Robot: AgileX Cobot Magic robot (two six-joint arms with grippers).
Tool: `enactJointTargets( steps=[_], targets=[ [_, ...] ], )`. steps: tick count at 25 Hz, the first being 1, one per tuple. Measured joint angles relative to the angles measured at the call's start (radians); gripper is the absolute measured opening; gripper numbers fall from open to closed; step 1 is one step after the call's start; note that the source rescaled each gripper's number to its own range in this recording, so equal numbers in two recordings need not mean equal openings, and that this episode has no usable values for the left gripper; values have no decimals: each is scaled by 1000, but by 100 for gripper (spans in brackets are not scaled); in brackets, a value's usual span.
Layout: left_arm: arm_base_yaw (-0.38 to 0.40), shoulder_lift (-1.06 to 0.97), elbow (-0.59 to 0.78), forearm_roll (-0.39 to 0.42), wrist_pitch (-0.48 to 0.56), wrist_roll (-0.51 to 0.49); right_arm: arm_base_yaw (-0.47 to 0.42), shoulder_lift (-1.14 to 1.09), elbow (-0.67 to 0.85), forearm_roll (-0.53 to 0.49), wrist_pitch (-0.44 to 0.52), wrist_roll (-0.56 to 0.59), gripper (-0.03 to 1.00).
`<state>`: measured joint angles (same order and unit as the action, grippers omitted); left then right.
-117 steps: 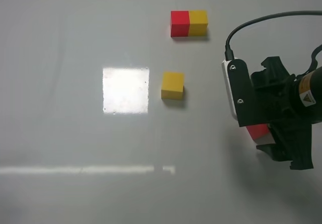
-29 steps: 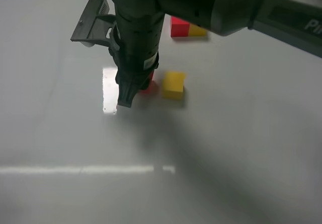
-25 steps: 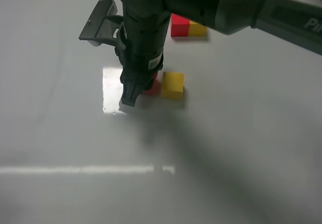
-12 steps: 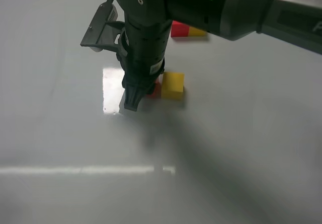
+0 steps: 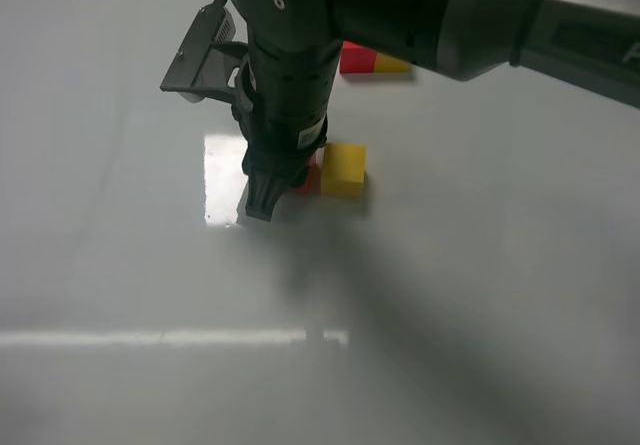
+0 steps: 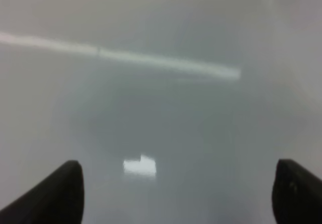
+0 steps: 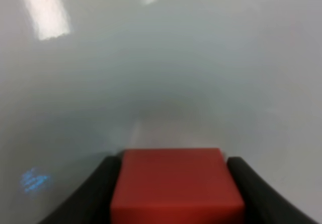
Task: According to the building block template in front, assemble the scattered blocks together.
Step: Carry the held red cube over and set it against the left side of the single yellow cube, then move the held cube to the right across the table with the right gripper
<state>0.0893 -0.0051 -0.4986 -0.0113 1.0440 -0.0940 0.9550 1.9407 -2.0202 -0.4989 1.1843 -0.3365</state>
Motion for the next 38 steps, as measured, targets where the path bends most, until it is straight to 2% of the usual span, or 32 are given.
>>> enactJointTargets(
  steps=[9,23,24,25,27,29,30,33,38],
  targets=[
    [0,0,0,0,0,0,-35,-18,2,64,7,1,0],
    [0,0,0,1,0,0,-51,-20,2,82,10,1,2],
    [0,0,0,1,0,0,-51,-20,2,80,10,1,5],
    [0,0,0,1,0,0,-51,-19,5,75,19,0,13],
    [0,0,0,1,1,0,-53,-21,9,75,26,0,38],
    [0,0,0,1,0,0,-53,-29,11,74,30,0,58],
    [0,0,0,1,0,0,-55,-33,13,72,31,0,65],
    [0,0,0,0,0,0,-56,-56,18,64,33,1,73],
    [0,0,0,0,0,0,-38,-116,18,62,35,15,75]
  ],
)
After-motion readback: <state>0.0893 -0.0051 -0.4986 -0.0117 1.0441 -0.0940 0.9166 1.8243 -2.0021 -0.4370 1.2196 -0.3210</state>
